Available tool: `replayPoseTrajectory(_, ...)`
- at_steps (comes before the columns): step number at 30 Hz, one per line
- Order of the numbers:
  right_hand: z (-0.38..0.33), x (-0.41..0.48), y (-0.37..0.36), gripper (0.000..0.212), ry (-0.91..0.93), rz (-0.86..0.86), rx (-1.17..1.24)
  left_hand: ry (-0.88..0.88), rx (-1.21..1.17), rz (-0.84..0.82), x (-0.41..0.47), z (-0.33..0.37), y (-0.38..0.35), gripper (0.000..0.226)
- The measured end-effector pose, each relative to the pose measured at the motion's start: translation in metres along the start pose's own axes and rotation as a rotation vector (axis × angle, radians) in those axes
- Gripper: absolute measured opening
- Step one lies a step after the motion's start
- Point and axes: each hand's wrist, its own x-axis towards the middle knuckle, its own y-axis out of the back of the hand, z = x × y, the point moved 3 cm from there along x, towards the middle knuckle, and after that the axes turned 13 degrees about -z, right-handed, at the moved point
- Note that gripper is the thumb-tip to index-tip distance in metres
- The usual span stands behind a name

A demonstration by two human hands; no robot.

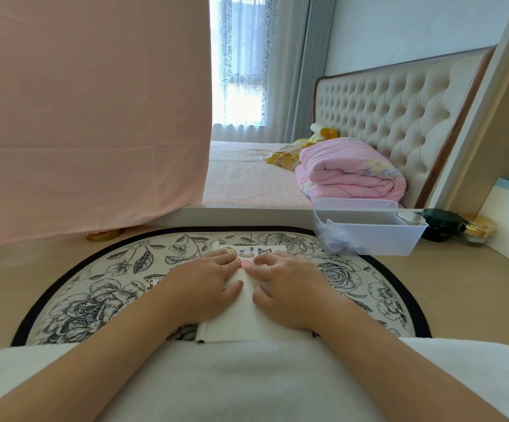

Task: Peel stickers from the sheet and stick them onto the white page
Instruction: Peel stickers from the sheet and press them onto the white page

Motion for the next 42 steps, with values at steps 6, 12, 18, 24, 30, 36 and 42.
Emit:
replayPoseTrajectory(6, 0.011, -0.004, 0.0, 0.045, -0.011, 0.058, 0.058, -0.088, -0.032, 0.12, -0.006, 0.004, 0.006, 0.047)
replayPoseTrajectory(12, 0.012, -0.004, 0.0, 0.04, -0.03, 0.082, 0.096, -0.075, -0.035, 0.236, -0.004, 0.004, 0.006, 0.041)
replayPoseTrajectory(18, 0.009, -0.008, 0.005, 0.039, 0.014, 0.123, 0.163, -0.04, -0.206, 0.296, -0.014, -0.01, 0.01, 0.041)
replayPoseTrajectory(24, -0.03, 0.0, 0.027, 0.032, 0.11, 0.173, 0.27, 0.104, -0.207, 0.324, -0.047, -0.061, 0.016, 0.037)
replayPoseTrajectory(30, -0.081, 0.034, 0.033, 0.033, 0.153, 0.045, 0.259, 0.163, -0.229, 0.306, -0.074, -0.098, 0.001, 0.037)
replayPoseTrajectory(36, -0.103, 0.059, 0.03, 0.041, 0.128, -0.015, 0.122, 0.073, -0.252, 0.276, -0.074, -0.104, -0.003, 0.038)
replayPoseTrajectory(42, -0.104, 0.063, 0.022, 0.03, 0.155, 0.021, 0.116, 0.032, -0.278, 0.263, -0.071, -0.111, -0.004, 0.032)
